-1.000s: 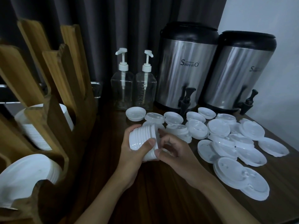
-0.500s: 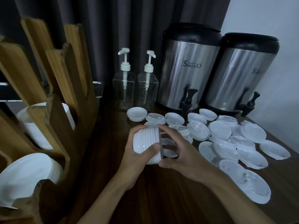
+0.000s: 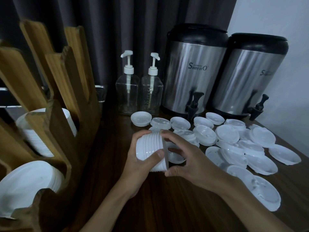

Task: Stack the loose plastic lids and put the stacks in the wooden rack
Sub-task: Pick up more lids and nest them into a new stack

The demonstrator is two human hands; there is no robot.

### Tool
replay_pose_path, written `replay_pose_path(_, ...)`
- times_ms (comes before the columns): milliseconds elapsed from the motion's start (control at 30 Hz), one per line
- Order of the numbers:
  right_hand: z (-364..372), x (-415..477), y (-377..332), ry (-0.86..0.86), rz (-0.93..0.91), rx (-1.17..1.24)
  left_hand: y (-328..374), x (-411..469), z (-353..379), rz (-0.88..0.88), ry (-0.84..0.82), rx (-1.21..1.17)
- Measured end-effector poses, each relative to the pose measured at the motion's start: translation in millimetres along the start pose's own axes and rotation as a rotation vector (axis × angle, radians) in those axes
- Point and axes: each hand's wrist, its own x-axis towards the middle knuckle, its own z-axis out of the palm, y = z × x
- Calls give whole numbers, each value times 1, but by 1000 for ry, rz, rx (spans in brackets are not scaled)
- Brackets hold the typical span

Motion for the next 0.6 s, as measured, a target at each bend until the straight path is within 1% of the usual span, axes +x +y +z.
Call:
replay_pose_path(100, -1, -2, 3, -39, 18, 94, 1, 0, 1, 32, 18, 34)
replay_pose_path(167, -3, -2, 2, -27, 47, 175, 3, 0, 2, 59, 13, 79)
replay_pose_path(300, -2, 0, 2, 16, 109, 138, 4, -1, 2, 81, -5, 105)
replay_pose_path(433, 1, 3, 0, -9, 64, 140, 4, -1, 2, 41, 7, 50)
replay_pose_path(600, 1, 4, 0, -54, 29, 97, 2, -2, 2, 12, -2, 44)
